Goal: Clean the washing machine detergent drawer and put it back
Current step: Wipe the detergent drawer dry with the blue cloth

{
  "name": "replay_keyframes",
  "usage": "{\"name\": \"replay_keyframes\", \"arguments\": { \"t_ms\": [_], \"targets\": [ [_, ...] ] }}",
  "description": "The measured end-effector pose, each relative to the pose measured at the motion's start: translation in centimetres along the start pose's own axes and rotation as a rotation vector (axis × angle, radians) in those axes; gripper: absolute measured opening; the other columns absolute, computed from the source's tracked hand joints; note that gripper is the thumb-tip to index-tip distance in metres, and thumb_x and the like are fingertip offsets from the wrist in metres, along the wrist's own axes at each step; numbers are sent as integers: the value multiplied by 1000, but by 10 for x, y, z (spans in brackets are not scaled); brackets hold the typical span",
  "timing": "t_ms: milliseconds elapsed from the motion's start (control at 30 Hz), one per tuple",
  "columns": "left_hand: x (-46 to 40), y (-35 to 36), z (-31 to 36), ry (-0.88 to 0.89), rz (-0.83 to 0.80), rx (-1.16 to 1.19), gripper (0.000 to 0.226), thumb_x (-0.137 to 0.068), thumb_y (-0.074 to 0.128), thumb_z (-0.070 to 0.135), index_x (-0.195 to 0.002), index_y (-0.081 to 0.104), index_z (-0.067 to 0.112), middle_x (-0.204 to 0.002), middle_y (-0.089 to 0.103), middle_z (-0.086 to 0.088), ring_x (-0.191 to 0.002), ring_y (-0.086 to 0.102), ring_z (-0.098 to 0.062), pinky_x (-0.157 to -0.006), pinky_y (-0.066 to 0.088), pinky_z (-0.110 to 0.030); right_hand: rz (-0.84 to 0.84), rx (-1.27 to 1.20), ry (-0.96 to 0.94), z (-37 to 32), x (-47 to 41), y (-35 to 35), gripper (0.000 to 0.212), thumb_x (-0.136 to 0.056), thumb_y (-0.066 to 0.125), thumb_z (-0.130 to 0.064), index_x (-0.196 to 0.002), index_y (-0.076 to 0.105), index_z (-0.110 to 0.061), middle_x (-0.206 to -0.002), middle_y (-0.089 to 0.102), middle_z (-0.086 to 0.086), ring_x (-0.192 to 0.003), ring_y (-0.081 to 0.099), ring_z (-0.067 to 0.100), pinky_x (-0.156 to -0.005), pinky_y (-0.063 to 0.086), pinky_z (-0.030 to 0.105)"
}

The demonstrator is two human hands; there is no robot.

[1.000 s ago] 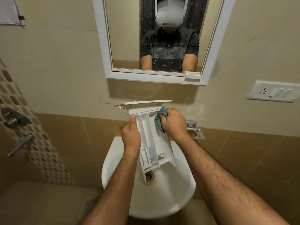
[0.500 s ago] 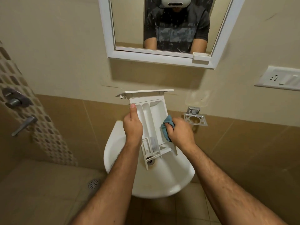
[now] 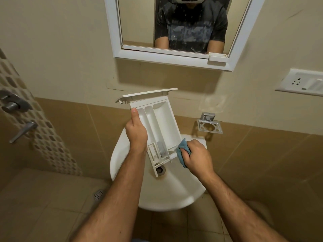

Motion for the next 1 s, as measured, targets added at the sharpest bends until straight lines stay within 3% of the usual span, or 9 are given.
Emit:
{"name": "replay_keyframes", "arguments": {
  "t_ms": [200,367,500,567,633,800,867,933,1000],
  "targets": [
    [-9,-7,-1,-63,46,80,52,-99,37,59,-61,34,23,-52,30,12,-49,33,-7,-55,35,-22,-28,18,-63,13,7,-17,17,-85,61,-33,-75,63,-20,-75,53,-6,-69,51,14,-54,35,28],
    [-10,-9,-7,-151,35,152,50,-96,36,64,-75,56,23,-58,49,11,-48,50,0,-50,44,-11,157,-49,-91,-9,-13,-63,16,-78,63,-27,-66,54,-21,-70,51,-4,-62,46,14,-51,33,25],
    [-6,-6,-11,-189,39,164,47,-94,36,69,-99,54,26,-79,55,16,-71,52,0,-75,40,-21,303,-235,-94,-43,-41,-95,7,-77,62,-29,-81,61,-23,-76,57,-9,-69,52,10,-59,37,25],
    [-3,-3,-13,-202,26,173,49,-93,36,69,-104,53,25,-88,60,14,-79,55,-1,-82,41,-25,301,-317,-108,-64,-54,-96,24,-76,69,-31,-97,56,-31,-83,58,-15,-71,55,0,-57,37,12],
    [2,1,-12,-206,-6,178,57,-93,36,69,-106,60,18,-92,64,3,-87,62,-13,-88,51,-32,288,-368,-143,-87,-65,-90,33,-76,75,-33,-92,46,-34,-81,55,-16,-70,53,-2,-54,39,11],
    [10,7,-4,-153,-31,203,66,-98,36,61,-129,59,8,-126,65,-16,-119,60,-29,-107,45,-48,309,-140,-260,-115,-83,-65,19,-82,76,-24,-86,66,-9,-101,54,2,-90,50,15,-74,44,24],
    [11,6,-1,-129,-27,190,67,-99,37,57,-130,57,2,-103,72,-6,-100,66,-20,-102,49,-46,264,-61,-320,-118,-80,-56,17,-88,70,-23,-87,68,-6,-101,57,5,-92,50,20,-75,47,30],
    [12,2,1,-117,-10,158,67,-100,37,55,-118,58,-7,-63,61,11,-66,57,-7,-77,52,-34,228,16,-400,-120,-75,-51,17,-94,61,-19,-89,68,-4,-100,60,7,-92,51,24,-76,48,39],
    [14,1,5,-98,-18,170,64,-101,37,53,-106,63,-4,-67,69,1,-68,66,-11,-74,50,-39,208,145,-436,-121,-72,-52,18,-94,54,-18,-101,67,-8,-106,61,5,-99,50,25,-82,46,43]
  ]
}}
Point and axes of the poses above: each hand's wrist, its own x-axis away from the middle knuckle, its own y-axis out of the palm, z = x × y, the point moved 3 cm from there along -x, towards the middle knuckle
